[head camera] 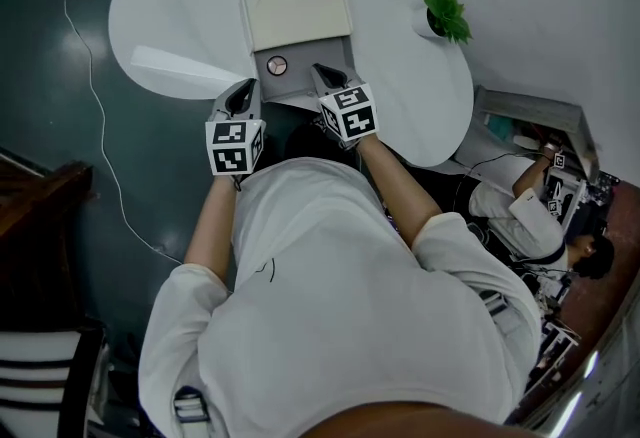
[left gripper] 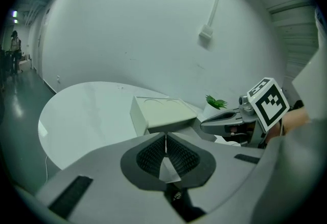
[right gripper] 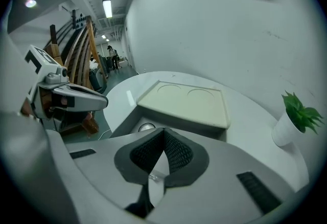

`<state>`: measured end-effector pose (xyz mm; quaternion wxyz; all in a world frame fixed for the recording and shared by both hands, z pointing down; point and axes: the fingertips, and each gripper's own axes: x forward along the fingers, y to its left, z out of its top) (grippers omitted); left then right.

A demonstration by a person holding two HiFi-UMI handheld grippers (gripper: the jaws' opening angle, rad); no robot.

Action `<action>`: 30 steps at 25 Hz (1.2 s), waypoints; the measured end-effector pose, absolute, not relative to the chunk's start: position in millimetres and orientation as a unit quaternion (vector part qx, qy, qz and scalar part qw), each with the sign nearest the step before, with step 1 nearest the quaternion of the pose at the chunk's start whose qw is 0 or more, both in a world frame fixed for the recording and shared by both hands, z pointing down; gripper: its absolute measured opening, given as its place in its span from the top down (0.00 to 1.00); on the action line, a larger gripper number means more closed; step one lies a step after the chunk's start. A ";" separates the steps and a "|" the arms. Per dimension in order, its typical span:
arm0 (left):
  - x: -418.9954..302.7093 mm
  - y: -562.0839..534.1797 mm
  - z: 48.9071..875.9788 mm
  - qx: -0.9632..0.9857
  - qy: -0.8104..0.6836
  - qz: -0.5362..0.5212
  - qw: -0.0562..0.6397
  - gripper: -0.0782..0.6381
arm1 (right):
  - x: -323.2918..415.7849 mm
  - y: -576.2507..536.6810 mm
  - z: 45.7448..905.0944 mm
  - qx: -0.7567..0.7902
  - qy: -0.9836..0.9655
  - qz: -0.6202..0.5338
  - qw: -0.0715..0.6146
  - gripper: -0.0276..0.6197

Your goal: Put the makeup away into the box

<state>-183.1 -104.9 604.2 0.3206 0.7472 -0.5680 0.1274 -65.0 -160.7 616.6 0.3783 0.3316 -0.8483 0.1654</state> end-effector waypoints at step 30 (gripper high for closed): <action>-111.9 -217.0 390.2 0.743 -0.653 0.004 0.148 0.86 | -2.3 -268.1 391.2 0.355 -0.924 0.036 0.138 0.96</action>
